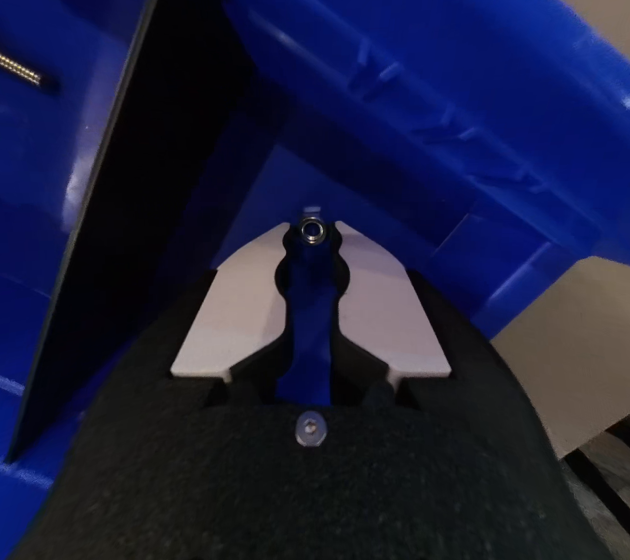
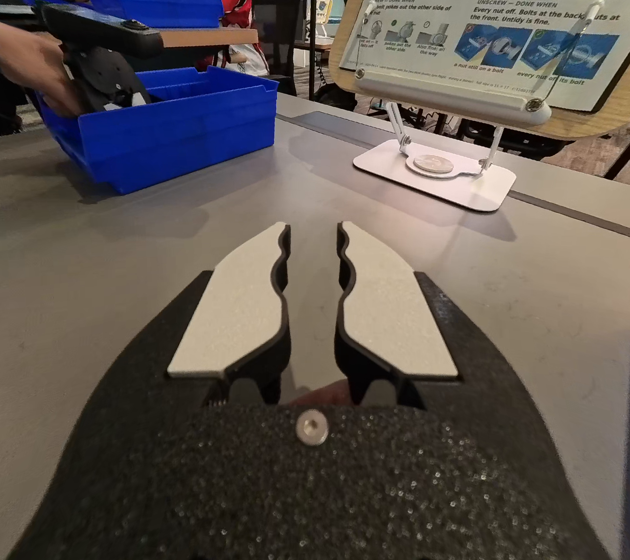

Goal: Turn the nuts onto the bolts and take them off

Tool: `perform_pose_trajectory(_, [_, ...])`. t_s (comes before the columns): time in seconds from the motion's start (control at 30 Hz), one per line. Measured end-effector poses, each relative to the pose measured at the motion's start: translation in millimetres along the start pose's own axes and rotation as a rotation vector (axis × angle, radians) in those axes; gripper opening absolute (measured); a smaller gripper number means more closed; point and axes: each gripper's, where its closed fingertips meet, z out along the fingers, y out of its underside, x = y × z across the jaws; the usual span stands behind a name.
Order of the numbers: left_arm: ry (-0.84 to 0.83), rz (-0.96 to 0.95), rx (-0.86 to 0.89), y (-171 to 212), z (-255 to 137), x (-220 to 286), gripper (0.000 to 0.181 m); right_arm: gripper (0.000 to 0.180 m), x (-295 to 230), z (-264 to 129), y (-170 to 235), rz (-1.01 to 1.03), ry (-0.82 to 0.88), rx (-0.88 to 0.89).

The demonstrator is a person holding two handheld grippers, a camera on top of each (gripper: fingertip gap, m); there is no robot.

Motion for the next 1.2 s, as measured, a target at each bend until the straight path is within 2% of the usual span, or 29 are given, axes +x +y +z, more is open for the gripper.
perform_pose_trajectory(0.1, [-0.034,0.01,0.035,-6,-24,-4,0.02,0.025,1,0,0,0.006,0.0,0.0])
perform_pose_trajectory(0.2, [-0.062,0.038,0.14,-30,-74,-1,0.019,0.024,2,0,-1,0.004,0.007,0.005])
perform_pose_trajectory(0.3, [-0.085,0.086,0.274,-77,-122,7,0.019,0.024,2,-2,-6,-0.005,0.012,0.035])
perform_pose_trajectory(0.37, [-0.079,0.149,0.312,-114,-134,22,0.019,0.023,3,-4,-10,-0.017,0.026,0.053])
perform_pose_trajectory(0.5, [-0.03,0.297,0.238,-187,-103,59,0.019,0.022,3,-8,-14,-0.015,0.021,0.079])
perform_pose_trajectory(0.63, [0.014,0.391,0.129,-249,-42,86,0.019,0.021,3,-9,-15,-0.008,0.013,0.084])
perform_pose_trajectory(0.73, [0.031,0.423,0.057,-281,5,97,0.019,0.018,5,-11,-16,-0.013,0.017,0.09])
perform_pose_trajectory(0.93, [0.036,0.425,-0.037,-300,56,99,0.019,0.017,10,-13,-16,0.014,0.019,0.095])
perform_pose_trajectory(1.03, [0.042,0.413,-0.066,-296,66,97,0.019,0.017,9,-12,-16,0.023,0.011,0.09])
perform_pose_trajectory(1.2, [0.098,0.382,-0.018,-301,68,104,0.019,0.017,4,-10,-14,0.007,-0.001,0.079])
